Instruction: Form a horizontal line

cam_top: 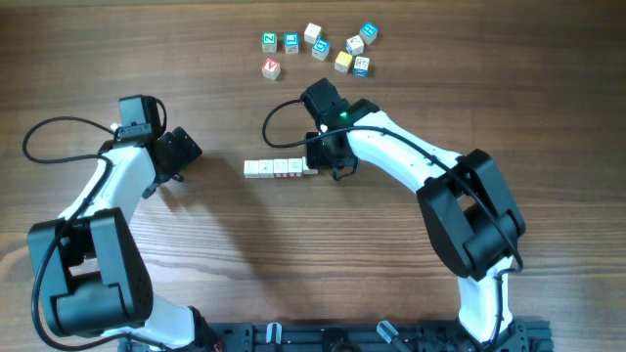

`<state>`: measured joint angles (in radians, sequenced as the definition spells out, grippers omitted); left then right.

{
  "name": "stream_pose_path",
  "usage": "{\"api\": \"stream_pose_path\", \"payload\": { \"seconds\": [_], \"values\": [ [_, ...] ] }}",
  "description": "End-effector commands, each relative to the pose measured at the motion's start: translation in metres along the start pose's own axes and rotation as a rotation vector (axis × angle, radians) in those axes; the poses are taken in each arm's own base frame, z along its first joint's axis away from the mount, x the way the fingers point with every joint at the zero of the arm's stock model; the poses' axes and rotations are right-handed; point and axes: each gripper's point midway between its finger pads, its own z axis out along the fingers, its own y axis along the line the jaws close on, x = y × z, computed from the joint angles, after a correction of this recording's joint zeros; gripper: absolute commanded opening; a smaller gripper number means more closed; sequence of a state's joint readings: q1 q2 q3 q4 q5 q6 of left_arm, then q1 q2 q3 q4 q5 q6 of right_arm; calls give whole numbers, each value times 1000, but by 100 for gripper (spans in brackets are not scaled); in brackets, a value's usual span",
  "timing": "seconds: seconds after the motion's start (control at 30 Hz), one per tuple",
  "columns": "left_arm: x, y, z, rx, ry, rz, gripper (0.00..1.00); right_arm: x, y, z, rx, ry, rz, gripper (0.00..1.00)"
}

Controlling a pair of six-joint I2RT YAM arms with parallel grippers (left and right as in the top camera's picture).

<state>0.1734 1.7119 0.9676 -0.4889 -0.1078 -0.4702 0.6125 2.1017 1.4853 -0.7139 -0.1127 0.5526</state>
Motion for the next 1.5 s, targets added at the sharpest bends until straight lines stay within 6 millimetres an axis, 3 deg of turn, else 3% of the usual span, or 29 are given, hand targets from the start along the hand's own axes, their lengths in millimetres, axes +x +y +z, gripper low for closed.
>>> {"api": "stream_pose_path", "payload": {
  "seconds": [0.0,0.1,0.23,0.47,0.8,1.47],
  "values": [
    [1,4,3,-12,4,-14,100,7,1,2,-7,28,-6,8],
    [1,4,3,-12,4,-14,100,9,-1,2,1,33,-6,9],
    [1,4,3,-12,4,-14,100,-5,-19,1,107,-41,-3,9],
    [1,4,3,-12,4,-14,100,-23,-20,-1,125,-122,-6,9],
    [1,4,3,-12,4,-14,100,-66,-1,-9,78,-309,-106,4],
    [1,4,3,-12,4,-14,100,-82,20,-14,-19,-372,-115,4]
  ]
}}
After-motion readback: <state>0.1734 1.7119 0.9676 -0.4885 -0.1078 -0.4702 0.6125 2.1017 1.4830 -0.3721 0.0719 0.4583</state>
